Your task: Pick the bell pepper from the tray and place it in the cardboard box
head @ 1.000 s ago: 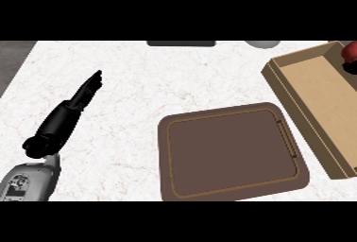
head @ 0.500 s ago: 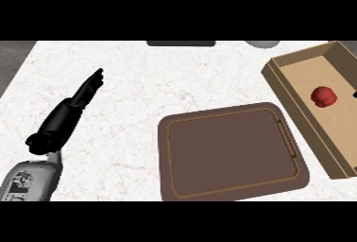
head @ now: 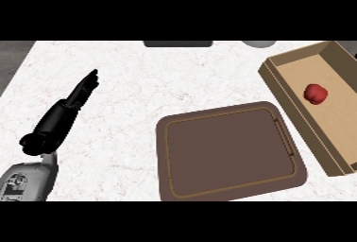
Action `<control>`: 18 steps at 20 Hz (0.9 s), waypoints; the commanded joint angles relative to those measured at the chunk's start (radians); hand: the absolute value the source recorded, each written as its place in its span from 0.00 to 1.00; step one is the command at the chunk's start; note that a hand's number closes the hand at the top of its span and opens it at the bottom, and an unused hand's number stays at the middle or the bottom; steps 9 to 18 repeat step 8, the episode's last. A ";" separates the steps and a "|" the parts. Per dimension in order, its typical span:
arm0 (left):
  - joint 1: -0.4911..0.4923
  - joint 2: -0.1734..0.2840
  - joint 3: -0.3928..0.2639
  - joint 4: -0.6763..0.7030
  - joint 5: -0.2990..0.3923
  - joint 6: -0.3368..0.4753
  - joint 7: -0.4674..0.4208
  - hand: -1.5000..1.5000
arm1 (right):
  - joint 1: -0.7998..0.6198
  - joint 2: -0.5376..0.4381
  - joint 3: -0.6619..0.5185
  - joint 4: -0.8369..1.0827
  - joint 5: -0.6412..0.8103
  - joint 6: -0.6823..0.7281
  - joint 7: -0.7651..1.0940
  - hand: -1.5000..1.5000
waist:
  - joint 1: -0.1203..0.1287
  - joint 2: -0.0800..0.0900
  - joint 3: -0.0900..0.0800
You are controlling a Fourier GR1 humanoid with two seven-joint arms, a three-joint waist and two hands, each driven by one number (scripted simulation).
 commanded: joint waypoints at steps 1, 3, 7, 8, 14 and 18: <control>0.035 0.024 0.016 -0.007 0.004 -0.016 -0.023 0.50 | 0.019 0.017 -0.194 0.003 -0.178 -0.086 -0.033 0.00 | 0.000 -0.002 -0.001; -0.016 0.003 0.002 -0.010 -0.001 -0.005 0.013 0.50 | 0.046 -0.028 -0.237 0.030 -0.209 -0.103 -0.056 0.00 | 0.006 0.007 -0.001; -0.023 -0.038 -0.027 0.013 -0.027 0.018 0.002 0.50 | 0.134 -0.108 -0.294 0.061 -0.277 -0.040 -0.115 0.00 | 0.002 0.006 -0.002; 0.028 -0.011 -0.020 -0.048 0.001 -0.022 0.014 0.50 | 0.150 -0.097 -0.305 0.084 -0.279 -0.100 -0.167 0.00 | 0.023 0.008 -0.001; 0.028 -0.011 -0.020 -0.048 0.001 -0.022 0.014 0.50 | 0.150 -0.097 -0.305 0.084 -0.279 -0.100 -0.167 0.00 | 0.023 0.008 -0.001; 0.028 -0.011 -0.020 -0.048 0.001 -0.022 0.014 0.50 | 0.150 -0.097 -0.305 0.084 -0.279 -0.100 -0.167 0.00 | 0.023 0.008 -0.001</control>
